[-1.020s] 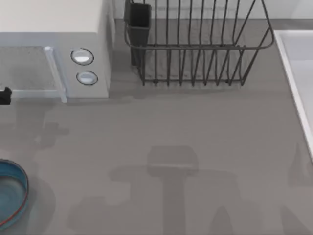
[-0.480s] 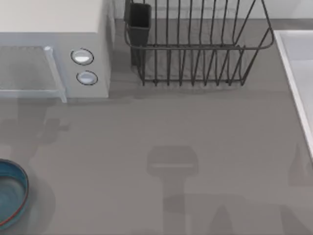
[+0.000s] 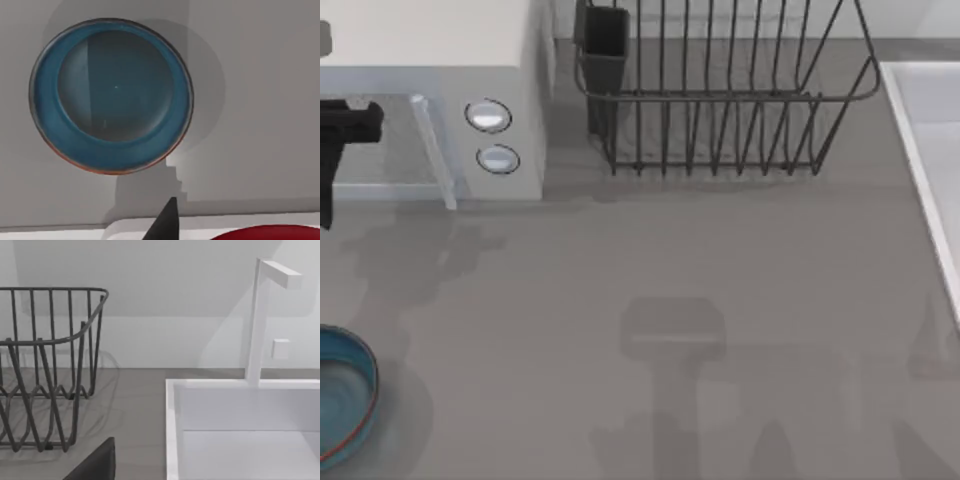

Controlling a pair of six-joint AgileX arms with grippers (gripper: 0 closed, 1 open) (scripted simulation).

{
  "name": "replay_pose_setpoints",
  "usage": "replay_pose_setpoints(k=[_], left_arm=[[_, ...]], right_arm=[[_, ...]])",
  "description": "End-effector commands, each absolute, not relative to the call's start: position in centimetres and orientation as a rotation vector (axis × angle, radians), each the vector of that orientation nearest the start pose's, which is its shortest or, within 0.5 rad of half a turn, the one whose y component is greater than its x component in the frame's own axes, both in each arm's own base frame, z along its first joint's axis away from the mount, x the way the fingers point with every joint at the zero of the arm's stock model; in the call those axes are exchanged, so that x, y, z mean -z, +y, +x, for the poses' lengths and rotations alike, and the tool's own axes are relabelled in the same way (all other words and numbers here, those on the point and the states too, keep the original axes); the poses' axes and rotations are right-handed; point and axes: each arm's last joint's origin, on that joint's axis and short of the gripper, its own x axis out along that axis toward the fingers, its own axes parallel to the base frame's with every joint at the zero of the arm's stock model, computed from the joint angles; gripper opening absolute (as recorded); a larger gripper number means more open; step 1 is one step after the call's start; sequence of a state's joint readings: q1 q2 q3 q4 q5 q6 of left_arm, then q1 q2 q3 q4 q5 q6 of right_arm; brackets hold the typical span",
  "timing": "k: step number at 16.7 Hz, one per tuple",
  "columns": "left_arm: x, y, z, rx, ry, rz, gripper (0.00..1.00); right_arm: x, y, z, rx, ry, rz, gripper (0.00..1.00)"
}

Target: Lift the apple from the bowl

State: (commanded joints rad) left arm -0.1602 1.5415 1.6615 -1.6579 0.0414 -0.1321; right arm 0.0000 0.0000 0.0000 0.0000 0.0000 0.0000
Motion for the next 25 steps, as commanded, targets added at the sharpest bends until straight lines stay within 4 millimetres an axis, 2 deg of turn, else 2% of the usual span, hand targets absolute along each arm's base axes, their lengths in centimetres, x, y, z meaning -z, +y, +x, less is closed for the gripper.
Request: replay_pose_setpoints(k=[2, 4, 7, 9, 11, 17, 20, 25], left_arm=[[-33.8, -7.9, 27.0, 0.049, 1.562, -0.008, 0.0], [-31.9, -12.8, 27.7, 0.037, 1.574, 0.0, 0.0], [-29.0, -19.3, 27.3, 0.022, 1.578, 0.012, 0.0], [-27.6, -22.0, 26.7, 0.017, 1.574, 0.015, 0.0], [-26.9, -23.1, 26.4, 0.016, 1.571, 0.016, 0.0], [-26.5, -23.1, 26.5, 0.015, 1.573, 0.015, 0.0], [-23.7, -23.3, 26.7, 0.011, 1.579, 0.019, 0.0], [-17.5, -23.4, 26.7, 0.02, 1.565, 0.011, 0.0]], right_arm=[[-16.0, -0.1, 10.6, 0.0, 0.0, 0.0, 1.0], [-16.0, -0.1, 10.6, 0.0, 0.0, 0.0, 1.0], [-16.0, -0.1, 10.6, 0.0, 0.0, 0.0, 1.0], [-16.0, -0.1, 10.6, 0.0, 0.0, 0.0, 1.0], [-16.0, -0.1, 10.6, 0.0, 0.0, 0.0, 1.0], [-16.0, -0.1, 10.6, 0.0, 0.0, 0.0, 1.0], [-16.0, -0.1, 10.6, 0.0, 0.0, 0.0, 1.0], [-16.0, -0.1, 10.6, 0.0, 0.0, 0.0, 1.0]])
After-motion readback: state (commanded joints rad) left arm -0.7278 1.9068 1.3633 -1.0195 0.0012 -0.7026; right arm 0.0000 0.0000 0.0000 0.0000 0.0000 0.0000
